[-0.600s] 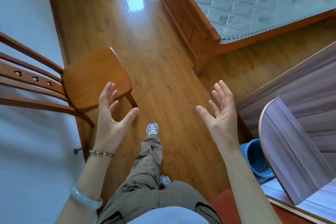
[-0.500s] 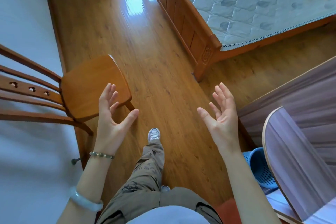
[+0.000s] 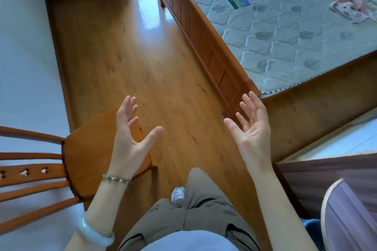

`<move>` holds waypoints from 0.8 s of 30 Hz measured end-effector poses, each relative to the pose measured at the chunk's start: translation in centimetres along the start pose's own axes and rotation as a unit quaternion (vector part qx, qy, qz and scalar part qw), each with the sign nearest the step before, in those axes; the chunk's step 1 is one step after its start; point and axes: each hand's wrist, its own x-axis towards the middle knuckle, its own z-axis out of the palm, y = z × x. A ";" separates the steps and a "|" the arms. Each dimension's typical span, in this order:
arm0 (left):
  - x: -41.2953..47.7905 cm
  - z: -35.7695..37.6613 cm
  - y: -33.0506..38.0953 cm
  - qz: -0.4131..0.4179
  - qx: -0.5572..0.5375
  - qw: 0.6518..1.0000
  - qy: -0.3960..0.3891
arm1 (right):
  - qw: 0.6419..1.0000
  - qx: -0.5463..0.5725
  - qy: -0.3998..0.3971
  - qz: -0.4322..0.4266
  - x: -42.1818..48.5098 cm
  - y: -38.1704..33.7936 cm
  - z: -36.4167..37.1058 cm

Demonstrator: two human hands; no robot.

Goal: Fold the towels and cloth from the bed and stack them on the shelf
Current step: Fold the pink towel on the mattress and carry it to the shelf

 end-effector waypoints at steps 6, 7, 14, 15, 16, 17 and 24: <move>11.2 2.2 -0.2 -0.009 0.011 0.999 0.033 | 1.000 -0.003 -0.010 -0.008 11.6 0.4 2.7; 13.3 2.7 -0.2 -0.012 0.012 0.999 0.042 | 1.000 -0.005 -0.012 -0.008 14.1 0.5 3.1; 28.1 5.5 1.3 -0.013 0.000 0.994 0.107 | 0.998 -0.006 -0.054 -0.024 30.5 -0.3 5.8; 29.9 5.7 1.5 -0.012 0.000 0.994 0.111 | 0.998 -0.008 -0.062 -0.025 32.6 -0.5 6.3; 31.8 6.0 1.6 -0.012 0.000 0.993 0.113 | 0.997 -0.008 -0.067 -0.024 34.6 -0.7 6.9; 33.6 6.1 1.8 -0.011 0.000 0.993 0.116 | 0.997 -0.006 -0.070 -0.024 36.5 -0.9 7.4; 48.0 6.0 0.4 0.012 0.012 0.993 0.119 | 0.997 -0.006 -0.071 -0.032 50.2 -1.6 12.9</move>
